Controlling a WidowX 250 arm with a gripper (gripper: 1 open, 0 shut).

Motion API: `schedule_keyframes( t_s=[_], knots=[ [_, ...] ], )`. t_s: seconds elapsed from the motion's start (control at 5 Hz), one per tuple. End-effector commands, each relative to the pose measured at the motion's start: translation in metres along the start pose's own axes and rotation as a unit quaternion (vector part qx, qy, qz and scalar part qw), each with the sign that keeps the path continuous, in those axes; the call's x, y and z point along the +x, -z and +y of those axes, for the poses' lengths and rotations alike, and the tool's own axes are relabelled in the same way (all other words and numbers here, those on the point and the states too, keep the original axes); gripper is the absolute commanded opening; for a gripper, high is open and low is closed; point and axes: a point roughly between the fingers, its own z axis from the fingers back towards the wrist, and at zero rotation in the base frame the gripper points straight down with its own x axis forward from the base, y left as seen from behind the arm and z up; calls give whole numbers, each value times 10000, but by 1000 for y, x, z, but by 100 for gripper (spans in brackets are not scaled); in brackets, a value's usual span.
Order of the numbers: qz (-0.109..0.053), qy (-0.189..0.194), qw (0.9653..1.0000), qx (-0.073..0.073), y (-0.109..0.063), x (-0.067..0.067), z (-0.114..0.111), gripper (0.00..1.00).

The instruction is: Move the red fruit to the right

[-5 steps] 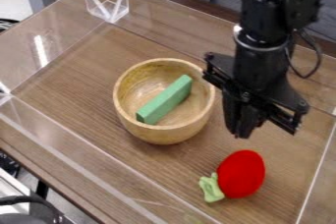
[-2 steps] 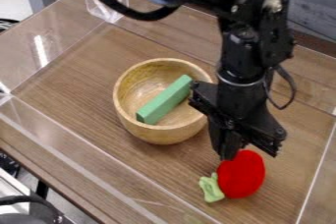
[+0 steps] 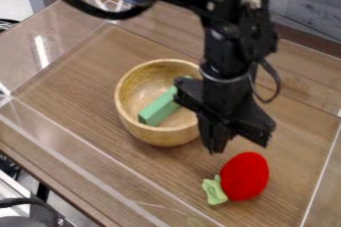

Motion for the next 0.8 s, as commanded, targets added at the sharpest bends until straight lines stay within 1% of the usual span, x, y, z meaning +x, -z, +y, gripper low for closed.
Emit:
schedule_keyframes(
  t_s=[0.0,0.2,0.4,0.6],
  knots=[
    [-161,102,9998,-32,-12,4,-4,100],
    [-158,204,9997,-38,-20,3,-5,0],
    [-148,63,9999,-15,-24,7,-8,100],
    [-111,-59,9999,5,-24,9,-10,100]
  ],
)
